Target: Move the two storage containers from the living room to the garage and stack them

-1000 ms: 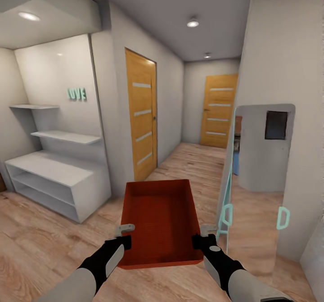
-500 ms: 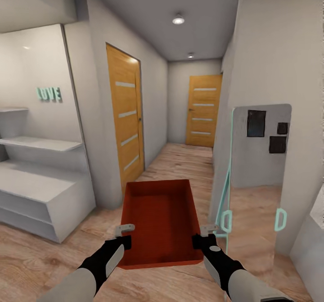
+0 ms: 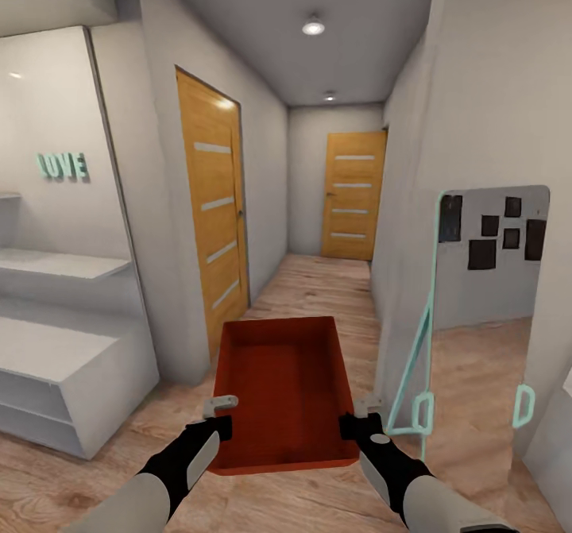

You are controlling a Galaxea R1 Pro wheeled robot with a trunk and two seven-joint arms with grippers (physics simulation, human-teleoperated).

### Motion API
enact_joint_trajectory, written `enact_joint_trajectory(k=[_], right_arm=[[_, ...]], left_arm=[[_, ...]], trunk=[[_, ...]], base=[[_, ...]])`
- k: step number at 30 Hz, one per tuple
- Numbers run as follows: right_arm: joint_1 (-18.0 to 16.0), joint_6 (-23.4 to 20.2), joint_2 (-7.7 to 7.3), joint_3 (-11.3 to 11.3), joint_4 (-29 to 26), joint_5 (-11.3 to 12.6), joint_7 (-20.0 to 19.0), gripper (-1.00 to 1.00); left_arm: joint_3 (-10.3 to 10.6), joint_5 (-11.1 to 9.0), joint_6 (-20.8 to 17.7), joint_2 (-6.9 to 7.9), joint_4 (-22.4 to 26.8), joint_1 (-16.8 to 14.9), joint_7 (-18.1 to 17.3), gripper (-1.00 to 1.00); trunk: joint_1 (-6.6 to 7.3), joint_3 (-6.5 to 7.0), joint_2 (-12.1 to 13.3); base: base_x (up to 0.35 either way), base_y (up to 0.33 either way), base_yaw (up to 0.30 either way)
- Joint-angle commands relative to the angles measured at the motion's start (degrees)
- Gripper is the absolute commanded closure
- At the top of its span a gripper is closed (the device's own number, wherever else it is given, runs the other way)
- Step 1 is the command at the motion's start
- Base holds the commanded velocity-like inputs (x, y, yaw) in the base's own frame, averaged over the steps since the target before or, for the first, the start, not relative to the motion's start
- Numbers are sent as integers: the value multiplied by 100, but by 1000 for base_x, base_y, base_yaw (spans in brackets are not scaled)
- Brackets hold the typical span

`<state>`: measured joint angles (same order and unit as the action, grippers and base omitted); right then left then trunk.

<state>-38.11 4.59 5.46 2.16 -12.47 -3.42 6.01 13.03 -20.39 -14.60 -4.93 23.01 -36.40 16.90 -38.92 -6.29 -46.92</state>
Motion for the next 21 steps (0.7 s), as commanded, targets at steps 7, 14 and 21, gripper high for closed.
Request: enact_joint_trajectory(k=[7,14,21], right_arm=[[-4,24,-41,-119,16,-27,111,100],[-4,18,-36,-119,16,-30,111,100],[-4,16,-25,-119,22,-35,118,100]], left_arm=[[-371,169,18,326,28,-7,85,100],[-371,167,18,326,28,-7,85,100],[-371,168,18,326,28,-7,85,100]], trunk=[[-4,-9,-7],[-4,-9,-7],[-4,-9,-7]], base=[[298,223,0],[298,223,0],[298,223,-21]])
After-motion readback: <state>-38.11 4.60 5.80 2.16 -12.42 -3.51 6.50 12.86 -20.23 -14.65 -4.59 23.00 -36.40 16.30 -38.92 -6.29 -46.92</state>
